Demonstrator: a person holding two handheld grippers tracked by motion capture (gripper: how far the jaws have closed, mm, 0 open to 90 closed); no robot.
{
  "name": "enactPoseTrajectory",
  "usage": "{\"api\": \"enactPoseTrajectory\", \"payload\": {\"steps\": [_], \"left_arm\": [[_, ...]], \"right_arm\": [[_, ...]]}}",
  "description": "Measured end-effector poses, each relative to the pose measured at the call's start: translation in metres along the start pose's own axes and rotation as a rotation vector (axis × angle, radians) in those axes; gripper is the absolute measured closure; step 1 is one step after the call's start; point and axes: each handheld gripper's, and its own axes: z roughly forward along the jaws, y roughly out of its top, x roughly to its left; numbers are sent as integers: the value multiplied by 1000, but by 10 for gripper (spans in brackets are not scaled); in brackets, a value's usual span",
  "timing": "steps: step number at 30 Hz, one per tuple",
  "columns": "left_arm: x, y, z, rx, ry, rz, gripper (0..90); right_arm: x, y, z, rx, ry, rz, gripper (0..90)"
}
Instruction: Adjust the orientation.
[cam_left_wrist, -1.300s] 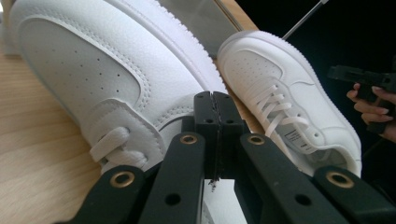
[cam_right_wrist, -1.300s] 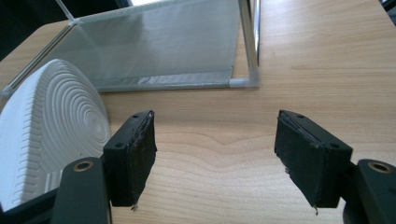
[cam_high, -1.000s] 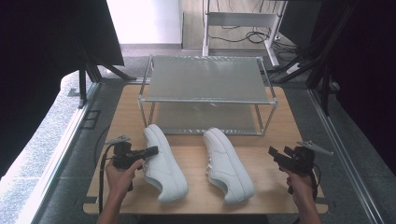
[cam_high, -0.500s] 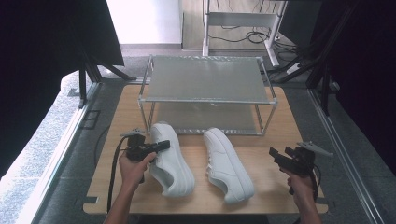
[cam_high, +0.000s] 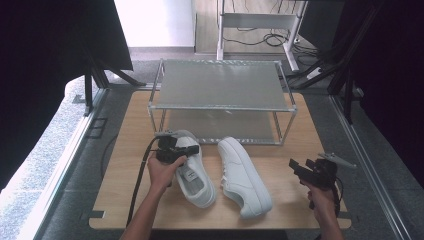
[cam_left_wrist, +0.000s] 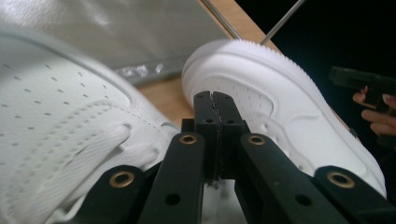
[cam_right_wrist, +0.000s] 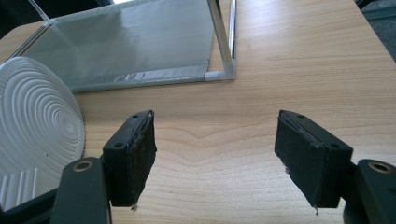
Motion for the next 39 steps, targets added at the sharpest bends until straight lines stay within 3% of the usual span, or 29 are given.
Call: {"api": "enactPoseTrajectory", "payload": {"steps": [2, 5, 10, 12, 16, 20, 22, 27, 39], "left_arm": [[-4, 5, 8, 34, 16, 12, 900], [-5, 4, 10, 46, 20, 16, 899], [-11, 1, -1, 44, 17, 38, 896], [-20, -4, -13, 49, 11, 70, 897], [-32, -16, -24, 67, -6, 97, 900], [-42, -32, -21, 96, -3, 109, 900], [-46, -37, -15, 116, 22, 120, 900], [-50, -47, 0, 167, 6, 124, 900], [-46, -53, -5, 202, 11, 139, 900]], "right_arm": [[-1, 0, -1, -5, -1, 6, 297], [-2, 0, -2, -4, -4, 7, 297], [-2, 0, -1, -5, -6, 9, 296], [-2, -1, -1, -1, -8, 11, 296], [-1, -1, 0, 3, -11, 7, 296], [1, -2, 0, -2, -21, 6, 297], [2, -3, 1, -3, -21, 6, 297], [5, -3, 2, 3, -12, -7, 296], [9, -4, 2, 8, -18, -20, 297]]}}
